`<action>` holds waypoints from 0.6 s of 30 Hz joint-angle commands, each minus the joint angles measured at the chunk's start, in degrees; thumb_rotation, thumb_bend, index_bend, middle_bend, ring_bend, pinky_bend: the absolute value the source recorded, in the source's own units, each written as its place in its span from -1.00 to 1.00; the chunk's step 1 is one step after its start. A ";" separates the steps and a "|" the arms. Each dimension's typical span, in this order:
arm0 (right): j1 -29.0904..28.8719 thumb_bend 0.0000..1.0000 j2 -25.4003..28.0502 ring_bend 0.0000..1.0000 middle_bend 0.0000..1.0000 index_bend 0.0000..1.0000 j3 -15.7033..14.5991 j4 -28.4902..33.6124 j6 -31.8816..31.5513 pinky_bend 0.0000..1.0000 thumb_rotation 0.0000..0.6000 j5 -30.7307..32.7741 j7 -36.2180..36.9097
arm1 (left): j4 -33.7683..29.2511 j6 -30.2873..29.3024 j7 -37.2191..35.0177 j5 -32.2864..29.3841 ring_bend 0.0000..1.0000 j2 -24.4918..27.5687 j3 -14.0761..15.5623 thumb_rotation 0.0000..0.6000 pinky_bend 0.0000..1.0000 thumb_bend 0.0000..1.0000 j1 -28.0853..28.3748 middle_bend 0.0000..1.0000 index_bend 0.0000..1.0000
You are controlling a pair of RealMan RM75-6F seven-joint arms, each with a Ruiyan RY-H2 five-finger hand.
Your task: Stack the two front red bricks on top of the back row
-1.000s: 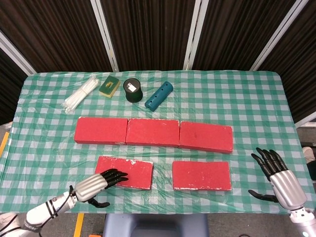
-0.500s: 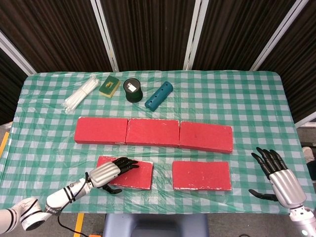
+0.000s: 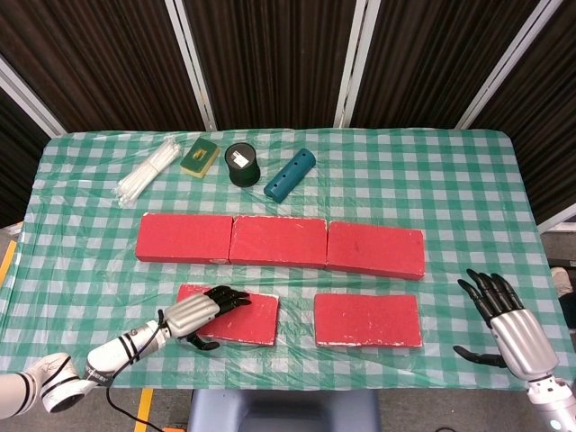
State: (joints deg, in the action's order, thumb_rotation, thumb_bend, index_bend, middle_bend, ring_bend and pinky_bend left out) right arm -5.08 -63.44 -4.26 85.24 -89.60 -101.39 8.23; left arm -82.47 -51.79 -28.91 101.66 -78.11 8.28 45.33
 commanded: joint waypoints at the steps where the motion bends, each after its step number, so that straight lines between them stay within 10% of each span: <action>1: -0.03 -0.84 0.00 -1.00 -1.00 -1.00 -0.10 0.08 0.16 -1.00 0.88 -0.08 -0.20 | 0.24 -0.12 0.30 -0.29 -1.00 -0.15 -0.02 1.00 -1.00 -0.45 0.13 -1.00 -1.00; 18: 0.09 -0.84 0.50 -1.00 -1.00 -1.00 -0.16 0.68 0.63 -1.00 0.88 0.42 -0.59 | 1.53 2.60 1.08 -3.88 -1.00 -0.82 -0.05 1.00 -1.00 -0.44 1.48 -1.00 -1.00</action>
State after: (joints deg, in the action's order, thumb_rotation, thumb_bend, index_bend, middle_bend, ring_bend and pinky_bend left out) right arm -4.99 -62.94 -4.42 85.93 -88.98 -100.97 7.64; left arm -80.94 -49.20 -27.82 97.78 -78.91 8.23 46.79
